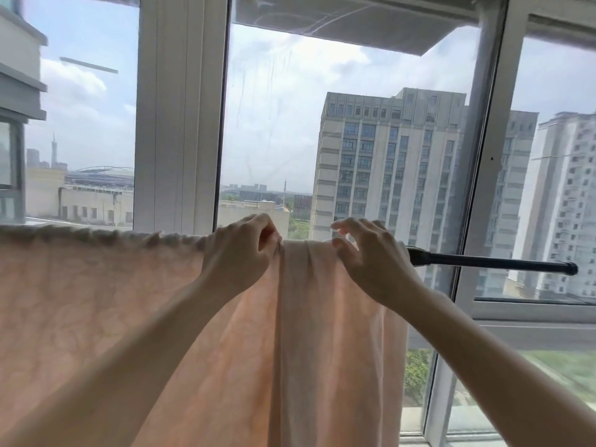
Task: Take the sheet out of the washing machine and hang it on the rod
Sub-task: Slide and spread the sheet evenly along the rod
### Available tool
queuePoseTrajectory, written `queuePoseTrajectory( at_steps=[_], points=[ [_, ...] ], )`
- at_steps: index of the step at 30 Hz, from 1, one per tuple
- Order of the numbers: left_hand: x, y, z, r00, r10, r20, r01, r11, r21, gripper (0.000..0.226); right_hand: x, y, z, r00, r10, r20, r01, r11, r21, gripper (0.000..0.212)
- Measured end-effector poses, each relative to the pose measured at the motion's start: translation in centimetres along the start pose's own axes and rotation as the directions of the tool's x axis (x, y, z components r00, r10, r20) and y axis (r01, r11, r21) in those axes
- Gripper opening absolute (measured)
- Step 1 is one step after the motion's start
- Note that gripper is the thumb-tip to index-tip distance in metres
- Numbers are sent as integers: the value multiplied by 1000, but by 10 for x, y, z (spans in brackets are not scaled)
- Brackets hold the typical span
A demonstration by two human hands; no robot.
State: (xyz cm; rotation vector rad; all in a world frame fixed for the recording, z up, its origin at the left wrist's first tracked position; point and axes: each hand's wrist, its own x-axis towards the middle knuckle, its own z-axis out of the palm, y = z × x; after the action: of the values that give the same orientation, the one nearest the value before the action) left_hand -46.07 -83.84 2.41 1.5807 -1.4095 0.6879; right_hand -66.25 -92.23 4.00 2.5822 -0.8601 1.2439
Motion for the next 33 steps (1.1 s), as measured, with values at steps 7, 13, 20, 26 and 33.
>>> queuePoseTrajectory(
  at_steps=[7,13,20,26,33],
  points=[
    [-3,0,0,1000,9,-19,-8,1000,20,14,2,-22,29,996,-63,59,69,991,-113,47],
    [-1,-5,1,1000,5,-18,-4,999,42,14,0,-18,28,994,-114,1,113,991,-73,32],
    [-3,7,3,1000,5,-10,-4,997,81,16,4,8,5,1000,19,0,-19,999,-45,34],
    [-5,3,-1,1000,5,-9,-5,995,95,15,11,46,-10,980,166,-110,-170,985,-27,26],
    [-3,3,2,1000,3,-7,-3,997,81,15,3,60,-12,976,193,-103,-203,974,-100,25]
  ],
)
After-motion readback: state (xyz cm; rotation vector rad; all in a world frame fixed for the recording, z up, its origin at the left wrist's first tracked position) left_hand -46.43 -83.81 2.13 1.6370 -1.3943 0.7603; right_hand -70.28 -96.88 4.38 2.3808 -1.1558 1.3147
